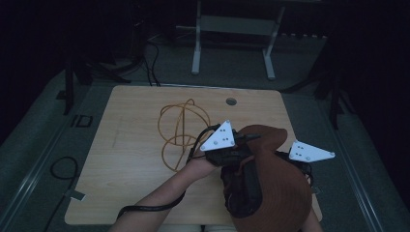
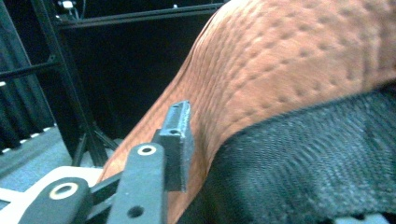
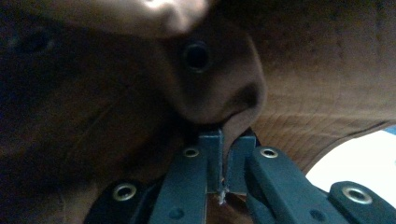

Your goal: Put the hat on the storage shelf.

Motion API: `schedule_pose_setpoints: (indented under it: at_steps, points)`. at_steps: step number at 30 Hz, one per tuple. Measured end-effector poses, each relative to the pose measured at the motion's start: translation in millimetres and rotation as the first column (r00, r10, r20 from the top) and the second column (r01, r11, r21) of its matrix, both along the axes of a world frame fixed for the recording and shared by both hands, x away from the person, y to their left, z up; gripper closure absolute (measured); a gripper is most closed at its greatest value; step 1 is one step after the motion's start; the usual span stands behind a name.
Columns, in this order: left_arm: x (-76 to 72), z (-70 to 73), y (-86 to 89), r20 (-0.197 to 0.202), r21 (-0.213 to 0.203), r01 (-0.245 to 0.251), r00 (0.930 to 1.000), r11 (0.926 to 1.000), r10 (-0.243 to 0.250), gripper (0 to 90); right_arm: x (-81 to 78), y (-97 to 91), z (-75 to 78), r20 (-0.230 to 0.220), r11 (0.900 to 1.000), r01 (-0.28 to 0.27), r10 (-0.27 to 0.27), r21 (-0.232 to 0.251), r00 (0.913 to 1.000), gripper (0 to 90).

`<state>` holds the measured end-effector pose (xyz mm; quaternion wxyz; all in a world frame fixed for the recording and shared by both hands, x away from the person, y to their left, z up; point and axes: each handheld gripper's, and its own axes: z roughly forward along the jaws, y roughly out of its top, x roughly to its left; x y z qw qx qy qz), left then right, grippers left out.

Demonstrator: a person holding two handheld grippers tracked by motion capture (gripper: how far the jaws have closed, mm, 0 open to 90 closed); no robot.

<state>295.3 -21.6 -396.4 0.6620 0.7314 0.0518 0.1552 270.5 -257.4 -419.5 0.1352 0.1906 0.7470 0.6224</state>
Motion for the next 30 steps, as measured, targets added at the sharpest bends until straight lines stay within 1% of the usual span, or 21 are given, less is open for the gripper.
schedule_pose_setpoints:
  at_steps: [1,2,3,4,6,7,9,11,12,13,17,19,21,22,24,26,28,29,30]
  points:
    - [-0.5,1.3,1.0,0.010,0.001,-0.012,0.9999,0.9999,0.012,59.2,0.1,-2.1,0.7,0.001,1.0000,0.006,-0.006,0.004,1.0000,87.6]
    - [-0.7,2.6,2.4,0.008,-0.004,-0.016,0.9998,0.9999,0.016,57.1,0.3,-4.1,1.4,0.004,0.9999,0.013,-0.013,0.007,0.9999,87.6]
    - [-1.0,3.7,3.5,0.006,0.000,-0.021,0.9998,0.9998,0.021,56.4,0.5,-6.3,2.3,0.001,0.9998,0.016,-0.016,0.014,0.9999,87.6]
    - [-1.5,5.5,4.8,0.008,0.008,-0.037,0.9993,0.9993,0.036,52.0,0.3,-10.2,4.7,0.008,0.9994,0.028,-0.028,0.018,0.9996,87.7]
    - [-2.3,9.1,7.7,-0.009,0.023,-0.050,0.9987,0.9985,0.051,50.4,-0.2,-11.6,6.0,0.015,0.9992,0.038,-0.038,0.013,0.9992,87.6]
    - [-3.1,10.5,9.4,-0.005,0.031,-0.059,0.9983,0.9978,0.059,50.0,0.0,-13.3,7.2,0.017,0.9989,0.044,-0.044,0.016,0.9989,87.7]
    - [-4.5,12.6,13.9,0.005,0.034,-0.073,0.9973,0.9967,0.073,48.2,1.2,-17.6,9.3,0.019,0.9979,0.060,-0.061,0.025,0.9980,87.6]
    - [-5.8,13.9,19.2,0.001,0.038,-0.083,0.9966,0.9958,0.083,47.9,2.8,-22.4,11.9,0.025,0.9963,0.081,-0.082,0.029,0.9963,87.6]
    - [-6.4,14.2,21.8,-0.005,0.048,-0.090,0.9959,0.9948,0.090,46.9,3.6,-24.9,13.0,0.029,0.9953,0.091,-0.092,0.035,0.9954,87.6]
    - [-7.1,14.1,24.6,-0.009,0.055,-0.094,0.9955,0.9940,0.095,44.9,5.0,-27.3,14.3,0.031,0.9943,0.100,-0.101,0.038,0.9944,87.6]
    - [-10.5,10.5,38.3,-0.031,0.070,-0.104,0.9939,0.9921,0.106,43.0,10.3,-34.5,18.8,0.041,0.9892,0.139,-0.141,0.045,0.9891,87.6]
    - [-12.4,5.9,48.3,-0.049,0.074,-0.120,0.9911,0.9900,0.124,42.8,14.3,-37.1,20.9,0.041,0.9868,0.156,-0.158,0.044,0.9867,87.6]
    - [-14.7,1.3,57.2,-0.063,0.086,-0.126,0.9893,0.9883,0.132,42.8,19.4,-38.7,23.5,0.041,0.9848,0.168,-0.170,0.044,0.9846,87.6]
    - [-16.1,-1.0,61.7,-0.067,0.095,-0.138,0.9872,0.9859,0.145,42.4,22.0,-39.0,24.9,0.041,0.9832,0.177,-0.178,0.046,0.9831,87.6]
    - [-19.2,-5.6,70.8,-0.081,0.097,-0.147,0.9846,0.9844,0.155,39.3,27.5,-38.8,28.5,0.040,0.9821,0.183,-0.185,0.046,0.9820,87.5]
    - [-23.8,-10.3,79.5,-0.085,0.099,-0.164,0.9814,0.9815,0.172,37.8,32.5,-37.5,32.3,0.046,0.9809,0.190,-0.192,0.044,0.9804,87.6]
    - [-27.5,-14.7,86.9,-0.093,0.108,-0.193,0.9748,0.9753,0.203,32.7,39.9,-34.6,37.8,0.053,0.9796,0.197,-0.199,0.039,0.9786,87.6]
    - [-30.6,-17.9,92.8,-0.093,0.109,-0.209,0.9713,0.9718,0.219,27.6,42.4,-33.4,39.7,0.054,0.9794,0.198,-0.200,0.038,0.9782,87.6]
    - [-33.5,-20.6,97.5,-0.089,0.110,-0.235,0.9654,0.9657,0.245,26.2,46.4,-31.2,42.7,0.055,0.9786,0.203,-0.205,0.035,0.9773,87.6]
